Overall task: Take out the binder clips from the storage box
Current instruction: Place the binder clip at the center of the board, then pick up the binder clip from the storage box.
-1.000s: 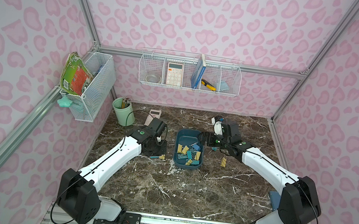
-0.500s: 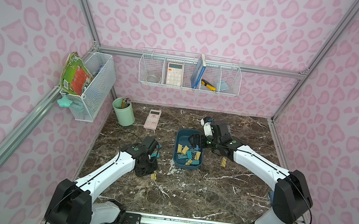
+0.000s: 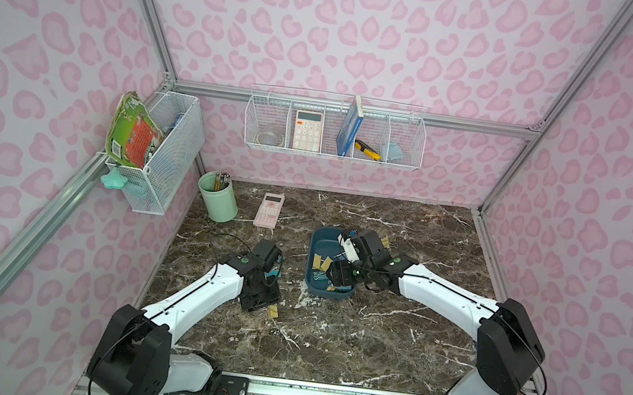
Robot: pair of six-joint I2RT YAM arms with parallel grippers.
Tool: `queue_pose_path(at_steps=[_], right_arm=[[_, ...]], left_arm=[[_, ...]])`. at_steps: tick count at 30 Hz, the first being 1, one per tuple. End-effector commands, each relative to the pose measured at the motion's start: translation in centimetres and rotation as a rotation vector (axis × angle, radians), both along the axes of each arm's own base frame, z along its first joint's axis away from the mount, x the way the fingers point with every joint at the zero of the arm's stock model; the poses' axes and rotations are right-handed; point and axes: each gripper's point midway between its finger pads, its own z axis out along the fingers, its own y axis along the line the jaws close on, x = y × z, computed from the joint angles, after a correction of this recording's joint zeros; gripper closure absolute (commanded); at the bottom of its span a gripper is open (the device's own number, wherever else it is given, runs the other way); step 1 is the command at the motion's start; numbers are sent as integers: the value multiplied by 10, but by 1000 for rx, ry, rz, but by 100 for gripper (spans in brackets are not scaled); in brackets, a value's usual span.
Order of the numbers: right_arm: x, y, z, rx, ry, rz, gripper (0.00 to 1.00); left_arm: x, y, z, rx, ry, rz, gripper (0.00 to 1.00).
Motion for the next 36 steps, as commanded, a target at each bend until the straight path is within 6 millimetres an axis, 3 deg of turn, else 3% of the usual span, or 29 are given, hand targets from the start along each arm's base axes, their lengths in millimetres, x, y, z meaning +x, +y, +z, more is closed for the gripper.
queue_pose_path(at_steps=[1, 3, 7, 10, 14, 23, 32, 36], right_arm=[[-1, -4, -11, -25, 27, -22, 31], [2, -3, -12, -19, 46, -27, 37], [4, -4, -19, -4, 86, -39, 50], [2, -4, -23, 0, 108, -35, 51], [-4, -2, -29, -4, 136, -23, 43], [-11, 4, -50, -40, 197, -5, 50], [-2, 36, -34, 28, 179, 46, 76], [15, 50, -20, 42, 137, 55, 78]], left_arm=[[2, 6, 12, 23, -26, 10, 38], [5, 6, 22, 22, -53, 5, 29], [13, 4, 43, 14, -105, -5, 26], [15, 3, 51, 7, -126, -9, 26], [15, 3, 51, 10, -125, -10, 25], [17, 2, 49, 12, -123, -16, 25], [17, 6, 53, 24, -136, -14, 25], [17, 6, 54, 26, -137, -16, 25]])
